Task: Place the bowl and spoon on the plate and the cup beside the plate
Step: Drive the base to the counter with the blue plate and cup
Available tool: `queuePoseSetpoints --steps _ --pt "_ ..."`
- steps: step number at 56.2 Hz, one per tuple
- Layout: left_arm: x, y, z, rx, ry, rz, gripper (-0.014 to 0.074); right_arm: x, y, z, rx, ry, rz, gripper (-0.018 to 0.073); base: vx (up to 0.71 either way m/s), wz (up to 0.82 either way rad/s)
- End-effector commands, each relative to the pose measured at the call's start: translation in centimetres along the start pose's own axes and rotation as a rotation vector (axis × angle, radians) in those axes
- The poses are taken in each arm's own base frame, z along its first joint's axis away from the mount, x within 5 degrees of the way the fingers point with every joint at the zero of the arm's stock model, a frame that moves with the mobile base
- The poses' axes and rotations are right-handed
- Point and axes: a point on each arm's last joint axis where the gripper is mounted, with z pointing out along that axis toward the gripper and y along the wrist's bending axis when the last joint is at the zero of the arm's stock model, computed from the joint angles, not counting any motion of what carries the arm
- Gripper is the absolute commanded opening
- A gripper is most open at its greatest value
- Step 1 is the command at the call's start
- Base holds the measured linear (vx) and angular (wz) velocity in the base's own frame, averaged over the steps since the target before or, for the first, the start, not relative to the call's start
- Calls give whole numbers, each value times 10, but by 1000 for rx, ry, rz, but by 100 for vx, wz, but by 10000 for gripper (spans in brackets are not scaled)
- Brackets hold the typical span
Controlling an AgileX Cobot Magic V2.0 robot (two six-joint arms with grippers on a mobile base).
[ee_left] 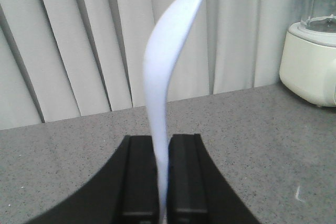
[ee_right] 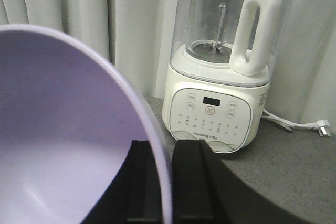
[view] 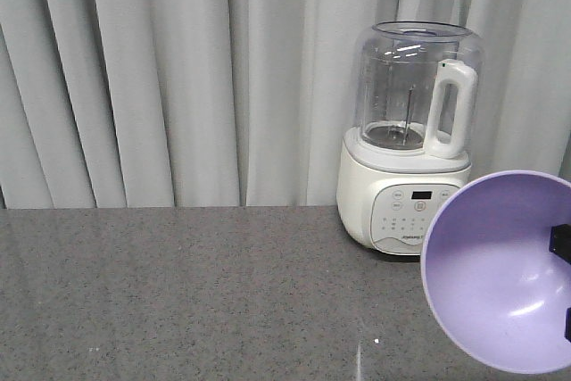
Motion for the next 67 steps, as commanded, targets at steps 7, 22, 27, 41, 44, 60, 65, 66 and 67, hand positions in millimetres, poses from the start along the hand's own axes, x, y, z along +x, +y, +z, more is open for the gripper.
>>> queuePoseSetpoints --steps 7,22,27,41,44,60,65,66,67 --pt "-13 2 -3 -18 -89 -24 3 -16 -4 -5 48 -90 11 -8 -3 -9" --pt "-13 2 -3 -18 -89 -24 3 -16 -4 -5 48 -90 11 -8 -10 -30" --pt "-13 2 -3 -18 -89 -24 3 -16 -4 -5 48 -90 11 -8 -13 -45" --pt "-13 2 -3 -18 -89 -24 3 -16 -4 -5 48 -90 11 -8 -14 -47" --pt "-13 2 -3 -18 -89 -24 3 -16 -4 -5 48 -90 11 -8 -14 -47" --pt "-13 2 -3 -18 -89 -24 3 -16 -4 -5 48 -90 11 -8 -14 -51" --pt "-13 2 -3 -18 -89 -24 3 -16 -4 -5 48 -90 11 -8 -14 -55" --pt "-13 2 -3 -18 -89 -24 3 -16 -4 -5 48 -90 11 -8 -14 -57" --pt "-13 2 -3 -18 -89 -24 3 -16 -4 -5 48 -90 11 -8 -14 -58"
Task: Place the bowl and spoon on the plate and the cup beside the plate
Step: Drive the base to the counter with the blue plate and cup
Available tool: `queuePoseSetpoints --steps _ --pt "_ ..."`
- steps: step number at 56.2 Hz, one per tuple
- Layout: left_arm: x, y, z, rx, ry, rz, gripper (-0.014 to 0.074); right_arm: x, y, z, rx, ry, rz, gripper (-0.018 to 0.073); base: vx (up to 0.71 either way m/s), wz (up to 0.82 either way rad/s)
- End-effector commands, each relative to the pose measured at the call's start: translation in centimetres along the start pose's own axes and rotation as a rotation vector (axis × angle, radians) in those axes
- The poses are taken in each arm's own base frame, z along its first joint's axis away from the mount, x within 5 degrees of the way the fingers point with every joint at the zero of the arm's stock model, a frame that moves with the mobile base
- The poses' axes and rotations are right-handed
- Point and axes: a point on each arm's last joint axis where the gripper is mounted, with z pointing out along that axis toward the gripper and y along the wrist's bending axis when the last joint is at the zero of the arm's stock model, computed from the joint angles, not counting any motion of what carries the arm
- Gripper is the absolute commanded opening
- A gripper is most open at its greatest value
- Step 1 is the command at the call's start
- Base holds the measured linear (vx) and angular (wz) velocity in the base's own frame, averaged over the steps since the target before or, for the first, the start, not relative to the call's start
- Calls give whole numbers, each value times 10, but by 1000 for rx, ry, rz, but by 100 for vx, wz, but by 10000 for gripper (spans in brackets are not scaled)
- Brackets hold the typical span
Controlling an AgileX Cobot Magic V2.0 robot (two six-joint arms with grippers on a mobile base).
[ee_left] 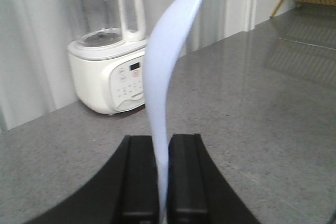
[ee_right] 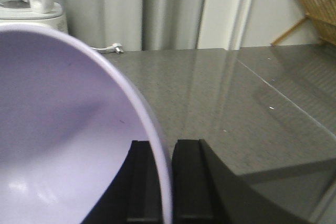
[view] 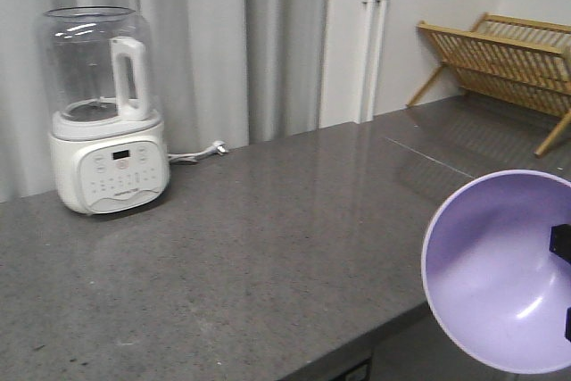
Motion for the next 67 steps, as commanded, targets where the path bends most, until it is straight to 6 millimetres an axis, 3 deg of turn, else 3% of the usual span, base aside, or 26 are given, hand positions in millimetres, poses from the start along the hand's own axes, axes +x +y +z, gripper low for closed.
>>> queuePoseSetpoints --steps 1,28,67 --pt "-14 2 -3 -21 -95 -24 3 -16 -4 -5 48 -90 11 -8 -14 -58" --pt "-14 2 -3 -21 -95 -24 3 -16 -4 -5 48 -90 11 -8 -12 -53" --pt "-14 2 -3 -21 -95 -24 3 -16 -4 -5 48 -90 11 -8 -2 -30"
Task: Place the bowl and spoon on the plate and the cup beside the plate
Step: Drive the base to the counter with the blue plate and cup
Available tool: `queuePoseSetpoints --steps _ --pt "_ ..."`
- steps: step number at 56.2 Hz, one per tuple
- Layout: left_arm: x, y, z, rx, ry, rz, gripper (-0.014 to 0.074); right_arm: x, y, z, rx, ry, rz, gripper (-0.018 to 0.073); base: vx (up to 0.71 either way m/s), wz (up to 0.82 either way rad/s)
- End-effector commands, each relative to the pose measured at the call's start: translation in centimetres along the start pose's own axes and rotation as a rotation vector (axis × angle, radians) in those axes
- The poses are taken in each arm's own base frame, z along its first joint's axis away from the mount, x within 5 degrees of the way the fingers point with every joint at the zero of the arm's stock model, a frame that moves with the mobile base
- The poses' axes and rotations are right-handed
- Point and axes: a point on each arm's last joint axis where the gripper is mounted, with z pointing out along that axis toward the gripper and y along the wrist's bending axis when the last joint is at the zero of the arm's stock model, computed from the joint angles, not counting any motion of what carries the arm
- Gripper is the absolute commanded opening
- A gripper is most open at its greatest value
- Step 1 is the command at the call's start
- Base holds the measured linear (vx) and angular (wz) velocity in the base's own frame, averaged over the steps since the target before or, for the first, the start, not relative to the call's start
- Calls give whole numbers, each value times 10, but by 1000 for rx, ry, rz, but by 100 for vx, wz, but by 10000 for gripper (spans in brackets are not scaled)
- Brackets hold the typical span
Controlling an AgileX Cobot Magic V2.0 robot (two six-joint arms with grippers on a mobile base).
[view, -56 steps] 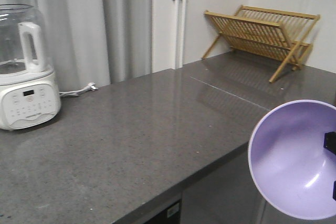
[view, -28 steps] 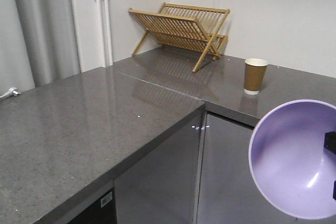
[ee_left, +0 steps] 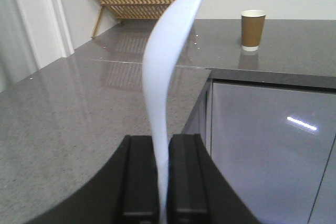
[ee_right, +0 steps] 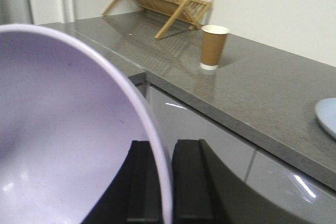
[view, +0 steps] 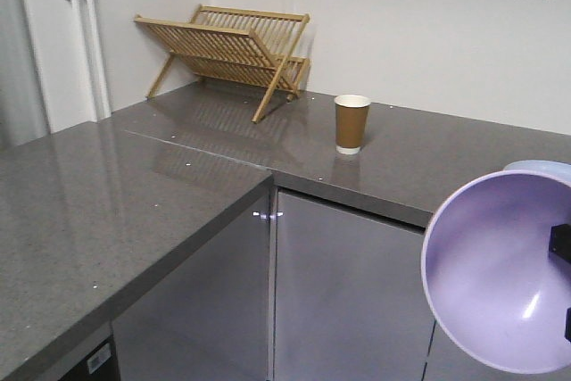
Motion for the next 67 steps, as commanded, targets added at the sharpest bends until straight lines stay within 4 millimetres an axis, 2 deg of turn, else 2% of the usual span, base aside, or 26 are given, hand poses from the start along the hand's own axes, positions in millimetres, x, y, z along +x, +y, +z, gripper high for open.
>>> queuePoseSetpoints --steps 1,37,67 --pt "-14 2 -3 -21 -95 -24 3 -16 -4 -5 48 -90 11 -8 10 -38" --pt "-14 2 -3 -21 -95 -24 3 -16 -4 -5 48 -90 11 -8 21 -41" --pt "-14 2 -3 -21 -95 -24 3 -16 -4 -5 48 -90 11 -8 37 -3"
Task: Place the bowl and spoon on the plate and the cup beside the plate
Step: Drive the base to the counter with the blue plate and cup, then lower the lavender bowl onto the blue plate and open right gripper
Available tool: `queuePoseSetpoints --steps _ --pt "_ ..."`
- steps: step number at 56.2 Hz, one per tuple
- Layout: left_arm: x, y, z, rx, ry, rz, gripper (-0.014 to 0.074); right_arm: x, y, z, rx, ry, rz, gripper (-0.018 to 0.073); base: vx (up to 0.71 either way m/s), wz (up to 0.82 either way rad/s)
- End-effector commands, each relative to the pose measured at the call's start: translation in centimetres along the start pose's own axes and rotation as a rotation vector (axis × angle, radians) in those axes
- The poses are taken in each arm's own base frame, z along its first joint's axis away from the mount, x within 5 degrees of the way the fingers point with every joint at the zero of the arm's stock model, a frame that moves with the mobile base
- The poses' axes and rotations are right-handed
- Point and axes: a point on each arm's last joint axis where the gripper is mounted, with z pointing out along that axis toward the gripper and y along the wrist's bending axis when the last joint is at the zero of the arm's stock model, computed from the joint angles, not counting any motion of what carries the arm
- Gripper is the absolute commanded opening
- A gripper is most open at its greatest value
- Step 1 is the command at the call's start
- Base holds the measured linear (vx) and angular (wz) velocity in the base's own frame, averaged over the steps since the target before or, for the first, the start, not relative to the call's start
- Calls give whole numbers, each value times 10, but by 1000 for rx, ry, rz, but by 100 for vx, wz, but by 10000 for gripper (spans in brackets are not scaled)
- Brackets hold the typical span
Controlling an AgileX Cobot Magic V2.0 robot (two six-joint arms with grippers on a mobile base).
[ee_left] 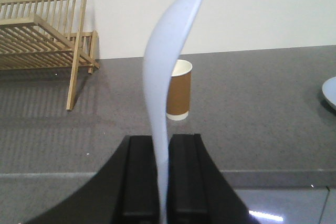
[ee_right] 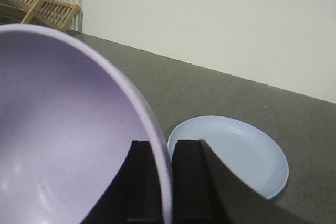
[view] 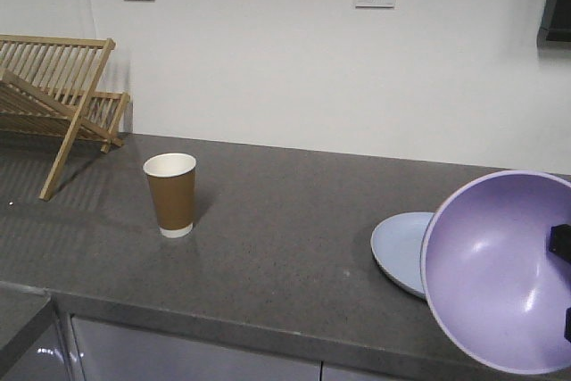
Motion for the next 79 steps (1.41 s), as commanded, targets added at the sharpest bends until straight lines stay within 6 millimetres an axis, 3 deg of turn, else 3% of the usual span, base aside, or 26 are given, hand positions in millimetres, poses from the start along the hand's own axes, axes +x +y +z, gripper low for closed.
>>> queuePoseSetpoints --steps 1,48,79 --pt "-14 2 -3 -21 -95 -24 3 -16 -4 -5 48 -89 12 -8 41 -2" --pt "-14 2 -3 -21 -94 -24 3 -16 -4 -5 48 -89 12 -8 34 -22" --pt "-14 2 -2 -21 -93 -24 3 -16 -4 -5 51 -92 12 -8 6 -1"
